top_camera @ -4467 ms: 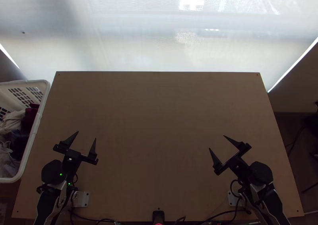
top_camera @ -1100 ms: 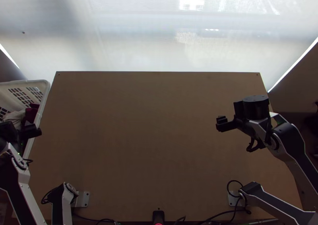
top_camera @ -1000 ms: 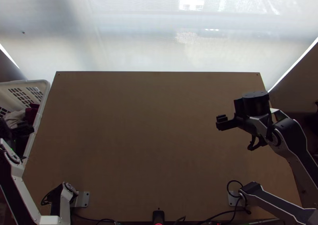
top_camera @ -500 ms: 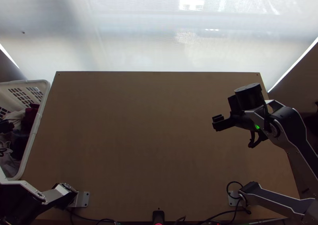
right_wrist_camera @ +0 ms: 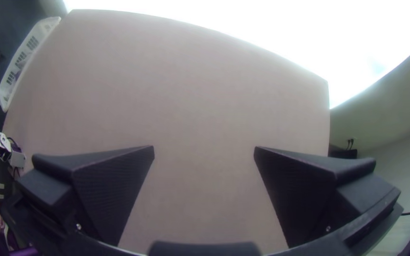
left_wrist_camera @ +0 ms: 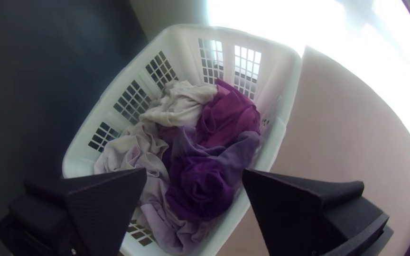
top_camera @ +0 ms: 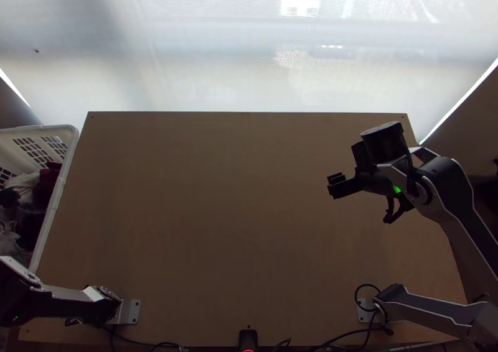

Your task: Fold the t-shirt

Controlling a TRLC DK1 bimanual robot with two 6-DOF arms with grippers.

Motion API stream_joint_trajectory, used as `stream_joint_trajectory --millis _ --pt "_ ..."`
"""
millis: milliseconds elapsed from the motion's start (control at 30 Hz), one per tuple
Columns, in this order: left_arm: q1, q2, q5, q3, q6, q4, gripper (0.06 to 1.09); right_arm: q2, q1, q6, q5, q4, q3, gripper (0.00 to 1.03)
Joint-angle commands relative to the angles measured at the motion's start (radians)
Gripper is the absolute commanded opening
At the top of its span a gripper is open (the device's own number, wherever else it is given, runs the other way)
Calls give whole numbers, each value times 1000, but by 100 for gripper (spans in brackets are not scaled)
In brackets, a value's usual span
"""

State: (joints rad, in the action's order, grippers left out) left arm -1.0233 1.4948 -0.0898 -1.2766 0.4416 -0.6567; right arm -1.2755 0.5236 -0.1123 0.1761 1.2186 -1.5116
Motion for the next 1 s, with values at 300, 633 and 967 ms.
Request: stream_joint_trajectory --millis 300,633,967 --pt "-18 274 2 -228 46 -80 104 -25 1 -1 -20 -7 -13 98" --pt "-43 479 22 -405 88 -190 104 -30 0 -1 -21 -7 -9 98" --pt "-43 616 44 -529 132 -210 104 -30 0 -1 -21 -7 -9 98"
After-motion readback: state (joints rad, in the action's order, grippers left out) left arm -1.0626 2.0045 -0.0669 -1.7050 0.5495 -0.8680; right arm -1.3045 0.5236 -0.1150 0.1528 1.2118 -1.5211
